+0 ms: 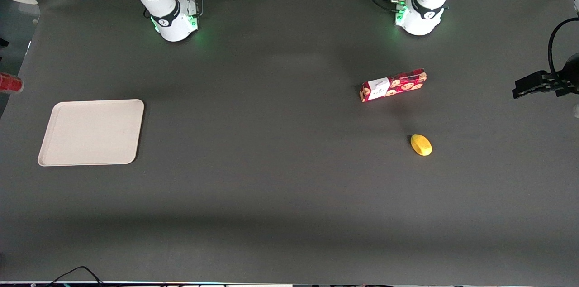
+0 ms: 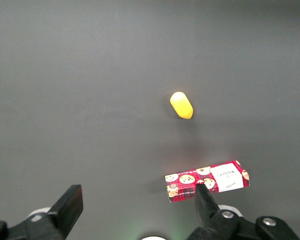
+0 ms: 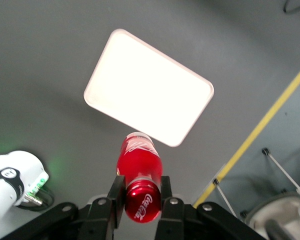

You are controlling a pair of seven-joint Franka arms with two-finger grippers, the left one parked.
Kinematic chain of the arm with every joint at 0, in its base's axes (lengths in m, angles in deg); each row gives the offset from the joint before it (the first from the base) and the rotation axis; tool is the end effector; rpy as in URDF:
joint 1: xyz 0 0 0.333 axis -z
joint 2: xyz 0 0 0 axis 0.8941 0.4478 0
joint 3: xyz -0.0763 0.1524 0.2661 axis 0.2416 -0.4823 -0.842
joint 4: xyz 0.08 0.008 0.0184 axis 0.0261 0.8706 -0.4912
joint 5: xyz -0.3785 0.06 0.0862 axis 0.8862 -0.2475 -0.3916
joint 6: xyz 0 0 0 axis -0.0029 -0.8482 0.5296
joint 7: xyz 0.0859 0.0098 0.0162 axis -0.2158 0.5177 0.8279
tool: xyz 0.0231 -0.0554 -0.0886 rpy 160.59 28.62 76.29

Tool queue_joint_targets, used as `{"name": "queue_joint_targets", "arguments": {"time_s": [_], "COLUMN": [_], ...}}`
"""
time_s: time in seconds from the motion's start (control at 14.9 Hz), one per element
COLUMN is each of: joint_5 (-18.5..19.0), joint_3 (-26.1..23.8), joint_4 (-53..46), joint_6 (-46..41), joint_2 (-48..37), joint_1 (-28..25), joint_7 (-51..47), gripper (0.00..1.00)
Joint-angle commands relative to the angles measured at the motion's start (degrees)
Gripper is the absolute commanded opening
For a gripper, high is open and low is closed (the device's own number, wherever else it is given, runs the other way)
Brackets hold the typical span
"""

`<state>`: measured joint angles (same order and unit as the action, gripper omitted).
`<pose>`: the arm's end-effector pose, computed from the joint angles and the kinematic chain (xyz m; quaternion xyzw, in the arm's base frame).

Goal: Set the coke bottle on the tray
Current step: 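Lift the bottle with the right gripper and carry it toward the tray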

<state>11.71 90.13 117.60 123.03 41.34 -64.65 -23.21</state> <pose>0.5174 -0.2170 0.6901 0.9617 0.2506 -0.0927 0.0610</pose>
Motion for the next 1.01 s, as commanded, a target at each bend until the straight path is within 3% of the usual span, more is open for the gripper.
{"name": "queue_joint_targets", "arguments": {"time_s": [0.0,0.54,0.94], "joint_5": [5.0,4.8,4.5], "joint_3": [-0.2,-0.2,-0.3], "joint_4": [18.2,41.5,49.1], "joint_6": [11.7,38.2,51.3], "joint_2": [-9.2,-11.5,-8.9], "joint_1": [0.1,7.0,13.1], "joint_7": [-0.8,-0.8,0.0], "gripper": [0.0,0.0,0.0]}}
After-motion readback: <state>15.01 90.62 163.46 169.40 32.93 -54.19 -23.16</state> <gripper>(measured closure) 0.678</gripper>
